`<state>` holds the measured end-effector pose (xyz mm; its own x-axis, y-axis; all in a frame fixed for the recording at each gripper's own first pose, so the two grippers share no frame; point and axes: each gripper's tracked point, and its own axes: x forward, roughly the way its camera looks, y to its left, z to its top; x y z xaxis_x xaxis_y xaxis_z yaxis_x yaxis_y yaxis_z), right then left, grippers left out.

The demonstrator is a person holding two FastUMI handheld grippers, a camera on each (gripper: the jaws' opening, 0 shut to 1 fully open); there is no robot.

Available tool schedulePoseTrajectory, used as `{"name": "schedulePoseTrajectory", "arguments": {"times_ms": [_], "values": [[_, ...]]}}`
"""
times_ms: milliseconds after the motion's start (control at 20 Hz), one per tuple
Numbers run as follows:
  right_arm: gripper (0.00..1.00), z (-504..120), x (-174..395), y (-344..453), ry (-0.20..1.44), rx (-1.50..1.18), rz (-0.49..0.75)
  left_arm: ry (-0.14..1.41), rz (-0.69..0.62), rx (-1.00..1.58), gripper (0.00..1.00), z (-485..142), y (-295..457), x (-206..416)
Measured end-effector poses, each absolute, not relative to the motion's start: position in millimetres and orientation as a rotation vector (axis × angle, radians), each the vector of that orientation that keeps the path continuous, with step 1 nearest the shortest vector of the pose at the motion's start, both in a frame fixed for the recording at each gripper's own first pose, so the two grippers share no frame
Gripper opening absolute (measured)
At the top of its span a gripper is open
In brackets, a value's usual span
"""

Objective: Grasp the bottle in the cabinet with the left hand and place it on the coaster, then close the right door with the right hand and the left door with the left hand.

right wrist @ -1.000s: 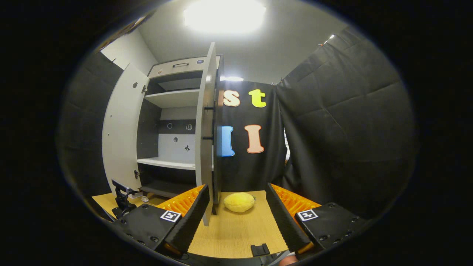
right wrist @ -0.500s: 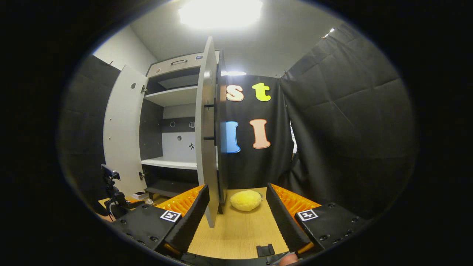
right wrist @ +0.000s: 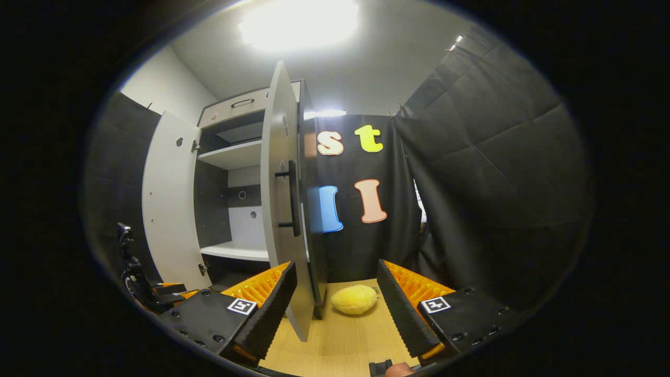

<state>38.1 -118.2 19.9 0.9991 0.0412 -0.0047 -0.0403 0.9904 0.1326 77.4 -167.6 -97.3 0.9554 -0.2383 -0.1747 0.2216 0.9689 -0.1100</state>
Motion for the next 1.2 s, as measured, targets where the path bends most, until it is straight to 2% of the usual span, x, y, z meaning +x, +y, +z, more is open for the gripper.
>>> {"name": "schedulePoseTrajectory", "arguments": {"times_ms": [50, 200, 250, 650, 900, 950, 1000, 1050, 1100, 1200], "values": [[0.98, 25, 45, -122, 0.000, 0.128, 0.026, 0.180, -0.222, -0.082, 0.81, -88, -159, 76], [0.98, 41, 68, -131, -0.033, 0.127, -0.018, 0.169, -0.182, -0.054, 0.81, -68, -131, 72], [0.98, 45, 77, -132, -0.044, 0.132, -0.036, 0.167, -0.171, -0.042, 0.87, -63, -120, 71], [0.98, 61, 132, -111, -0.054, 0.144, -0.129, 0.175, -0.048, -0.020, 0.87, -49, -17, 70], [0.98, 61, 148, -96, -0.040, 0.106, -0.175, 0.151, 0.004, -0.020, 0.87, -41, 36, 88], [0.98, 59, 148, -98, -0.033, 0.095, -0.197, 0.154, 0.012, -0.022, 0.81, -42, 46, 91], [0.97, 60, 148, -100, -0.033, 0.089, -0.215, 0.157, 0.021, -0.025, 0.87, -45, 55, 93], [0.97, 61, 149, -98, -0.035, 0.092, -0.221, 0.159, 0.027, -0.032, 0.87, -47, 64, 97], [0.97, 61, 149, -95, -0.034, 0.094, -0.222, 0.161, 0.029, -0.037, 0.81, -49, 70, 99], [0.97, 61, 148, -92, -0.033, 0.091, -0.221, 0.165, 0.037, -0.037, 0.81, -54, 84, 105]]}}
